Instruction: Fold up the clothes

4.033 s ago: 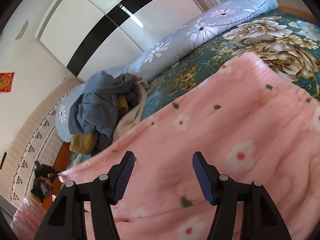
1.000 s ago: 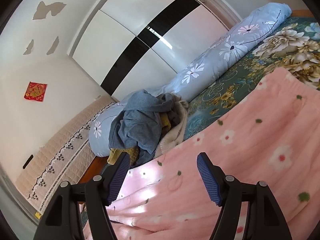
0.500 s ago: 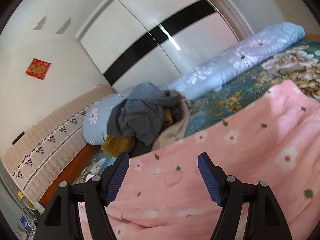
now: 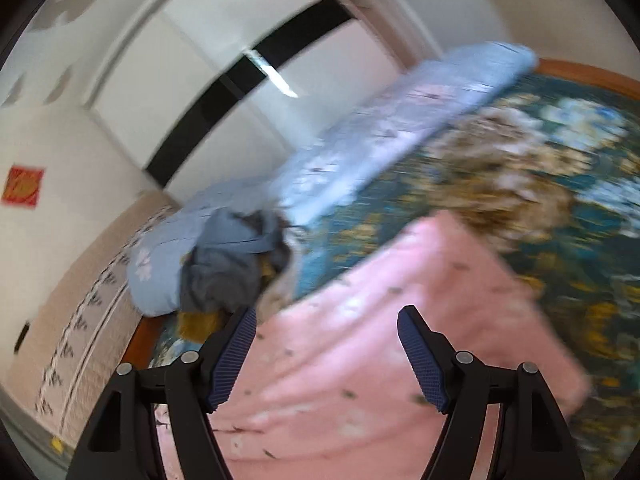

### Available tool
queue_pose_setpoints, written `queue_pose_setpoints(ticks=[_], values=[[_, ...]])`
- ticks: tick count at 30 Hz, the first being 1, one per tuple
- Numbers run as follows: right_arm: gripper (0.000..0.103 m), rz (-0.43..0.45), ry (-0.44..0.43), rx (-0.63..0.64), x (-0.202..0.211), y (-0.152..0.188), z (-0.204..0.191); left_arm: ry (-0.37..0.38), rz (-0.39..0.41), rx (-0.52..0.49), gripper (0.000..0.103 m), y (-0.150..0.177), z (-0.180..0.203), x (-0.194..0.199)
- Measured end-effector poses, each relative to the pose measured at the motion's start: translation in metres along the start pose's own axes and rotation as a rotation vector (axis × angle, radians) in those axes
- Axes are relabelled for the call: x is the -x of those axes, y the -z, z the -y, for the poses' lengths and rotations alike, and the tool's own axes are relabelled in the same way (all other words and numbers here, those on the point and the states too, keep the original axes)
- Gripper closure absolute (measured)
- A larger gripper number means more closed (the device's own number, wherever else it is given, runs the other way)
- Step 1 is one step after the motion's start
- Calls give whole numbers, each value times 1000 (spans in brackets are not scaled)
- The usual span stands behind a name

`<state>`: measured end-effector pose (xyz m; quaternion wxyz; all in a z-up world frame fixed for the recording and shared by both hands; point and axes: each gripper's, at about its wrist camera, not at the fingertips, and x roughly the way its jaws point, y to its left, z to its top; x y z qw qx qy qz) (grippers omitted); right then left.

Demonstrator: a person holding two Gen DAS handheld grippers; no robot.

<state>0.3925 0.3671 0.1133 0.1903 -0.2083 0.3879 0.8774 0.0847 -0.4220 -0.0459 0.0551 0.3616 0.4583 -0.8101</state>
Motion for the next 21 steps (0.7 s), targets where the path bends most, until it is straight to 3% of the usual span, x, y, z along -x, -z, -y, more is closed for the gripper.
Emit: queue_pose_setpoints(ticks=[5, 9, 13, 18, 19, 20, 21], values=[[27, -88, 151, -153, 37, 14, 76, -1, -5, 19, 79, -1, -5, 0], [29, -147, 174, -271, 42, 37, 116, 11, -10, 37, 81, -2, -9, 0], [49, -227, 150, -366, 21, 59, 140, 19, -11, 37, 81, -1, -10, 0], [63, -266, 148, -384, -10, 74, 139, 41, -15, 41, 81, -3, -12, -1], [75, -269, 153, -388, -12, 77, 139, 43, -16, 36, 83, -4, -11, -2], [87, -267, 157, -389, -14, 79, 137, 52, -3, 32, 92, -5, -11, 4], [91, -256, 157, -380, -14, 80, 134, 60, 10, 29, 95, -6, -10, 9]])
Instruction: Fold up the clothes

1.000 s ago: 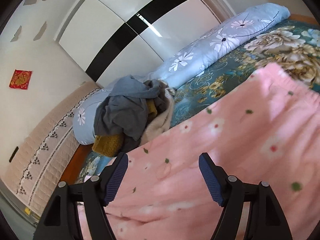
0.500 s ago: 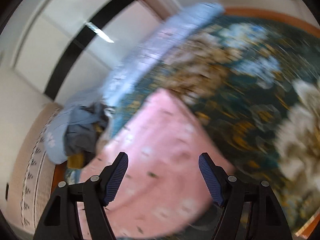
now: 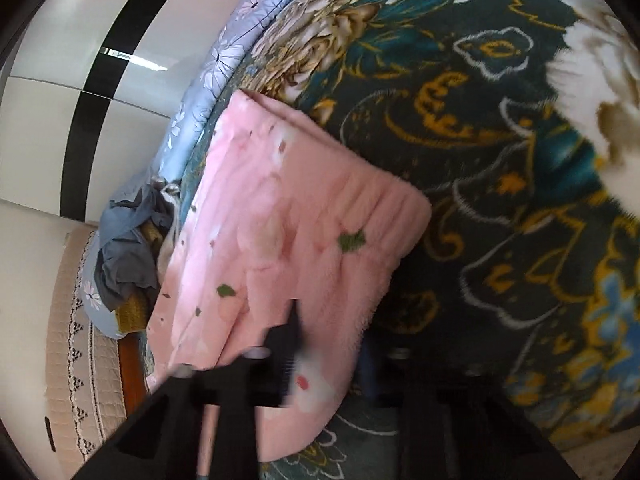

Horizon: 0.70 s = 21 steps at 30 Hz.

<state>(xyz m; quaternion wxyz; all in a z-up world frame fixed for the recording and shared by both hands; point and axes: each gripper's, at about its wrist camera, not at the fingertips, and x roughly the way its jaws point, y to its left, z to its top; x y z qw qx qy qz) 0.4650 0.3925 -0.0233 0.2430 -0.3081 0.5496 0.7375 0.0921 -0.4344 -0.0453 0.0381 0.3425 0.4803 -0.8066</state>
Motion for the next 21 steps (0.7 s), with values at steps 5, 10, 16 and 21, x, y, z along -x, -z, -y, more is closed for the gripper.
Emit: queue_pose_setpoints(ticks=[5, 10, 16, 21], values=[[96, 111, -38, 94, 38, 5, -33, 45, 64, -19, 98, -5, 6, 25], [96, 247, -170, 172, 113, 13, -56, 90, 128, -37, 98, -11, 11, 51], [96, 237, -201, 156, 128, 24, -43, 145, 121, 27, 98, -19, -2, 70], [96, 208, -214, 134, 120, 21, -48, 98, 94, -66, 98, -28, 32, 74]])
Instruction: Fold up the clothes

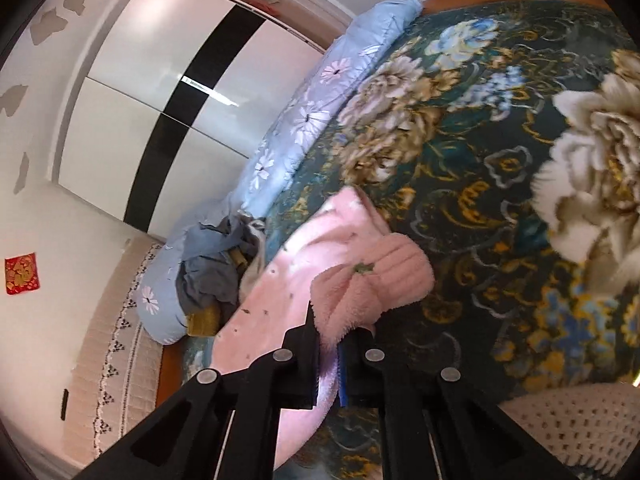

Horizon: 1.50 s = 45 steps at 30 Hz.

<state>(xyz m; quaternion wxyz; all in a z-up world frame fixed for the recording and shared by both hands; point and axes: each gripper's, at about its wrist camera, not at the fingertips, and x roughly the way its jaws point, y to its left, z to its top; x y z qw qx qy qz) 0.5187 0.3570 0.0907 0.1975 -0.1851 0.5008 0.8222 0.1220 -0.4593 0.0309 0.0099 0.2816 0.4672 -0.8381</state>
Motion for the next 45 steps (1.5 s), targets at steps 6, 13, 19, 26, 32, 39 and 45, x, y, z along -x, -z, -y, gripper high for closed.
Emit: queue_pose_setpoints(ticks=[6, 13, 19, 26, 32, 39, 45], values=[[96, -1, -18, 49, -13, -23, -40, -92, -48, -69, 98, -30, 52, -13], [96, -45, 4, 72, -56, -62, -80, -267, -177, -162, 98, -43, 107, -70], [96, -84, 53, 58, -111, -103, -102, -379, -219, -242, 98, -47, 159, -132], [96, -141, 185, -12, -189, -141, -96, -457, -301, -446, 98, -37, 227, -229], [96, -174, 300, -102, -250, -150, -69, -400, -378, -381, 98, -24, 208, -301], [92, -183, 352, -138, -293, -146, -45, -298, -381, -302, 97, -12, 175, -335], [56, -131, 287, -114, -282, -146, -47, -123, -375, -243, 68, -22, 175, -313]])
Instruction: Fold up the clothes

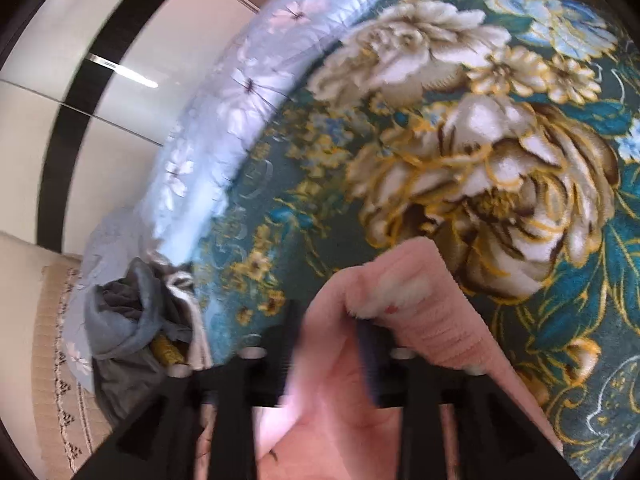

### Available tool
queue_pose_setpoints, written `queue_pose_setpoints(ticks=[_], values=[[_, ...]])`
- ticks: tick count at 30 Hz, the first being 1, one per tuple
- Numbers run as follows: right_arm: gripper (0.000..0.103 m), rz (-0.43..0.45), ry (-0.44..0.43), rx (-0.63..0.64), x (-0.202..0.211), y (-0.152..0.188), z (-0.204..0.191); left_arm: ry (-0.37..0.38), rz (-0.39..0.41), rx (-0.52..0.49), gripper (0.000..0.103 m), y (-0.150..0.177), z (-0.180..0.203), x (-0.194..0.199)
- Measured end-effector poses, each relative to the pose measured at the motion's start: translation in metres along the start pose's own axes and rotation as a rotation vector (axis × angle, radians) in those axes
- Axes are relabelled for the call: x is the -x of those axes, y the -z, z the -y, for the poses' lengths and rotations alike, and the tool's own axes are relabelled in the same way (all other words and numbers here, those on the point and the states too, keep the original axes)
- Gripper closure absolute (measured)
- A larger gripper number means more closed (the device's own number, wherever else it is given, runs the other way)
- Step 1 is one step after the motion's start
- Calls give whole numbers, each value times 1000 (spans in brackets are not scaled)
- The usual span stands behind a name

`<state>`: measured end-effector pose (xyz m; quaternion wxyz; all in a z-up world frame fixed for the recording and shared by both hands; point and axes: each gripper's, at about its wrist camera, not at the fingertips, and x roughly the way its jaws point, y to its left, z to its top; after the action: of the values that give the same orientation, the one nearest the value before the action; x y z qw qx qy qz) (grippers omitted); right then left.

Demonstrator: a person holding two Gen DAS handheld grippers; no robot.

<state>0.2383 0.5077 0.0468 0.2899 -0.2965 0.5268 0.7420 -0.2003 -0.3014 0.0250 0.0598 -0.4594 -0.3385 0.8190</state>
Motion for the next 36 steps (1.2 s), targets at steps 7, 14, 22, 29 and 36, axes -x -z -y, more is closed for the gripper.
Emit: queue_pose_setpoints(ticks=[7, 14, 22, 29, 36], values=[[45, 97, -99, 34, 65, 10, 15, 99, 43, 59, 52, 12, -42, 79], [40, 80, -135, -5, 106, 55, 90, 83, -36, 232, 48, 50, -111, 82], [31, 20, -191, -151, 105, 81, 148, 109, -71, 228, 39, 77, -101, 50], [27, -34, -237, -123, 72, 100, 145, 44, -45, 185, 46, 82, -89, 29], [27, -20, -247, -81, 37, 107, 120, -24, 14, 194, 70, 75, -92, 26]])
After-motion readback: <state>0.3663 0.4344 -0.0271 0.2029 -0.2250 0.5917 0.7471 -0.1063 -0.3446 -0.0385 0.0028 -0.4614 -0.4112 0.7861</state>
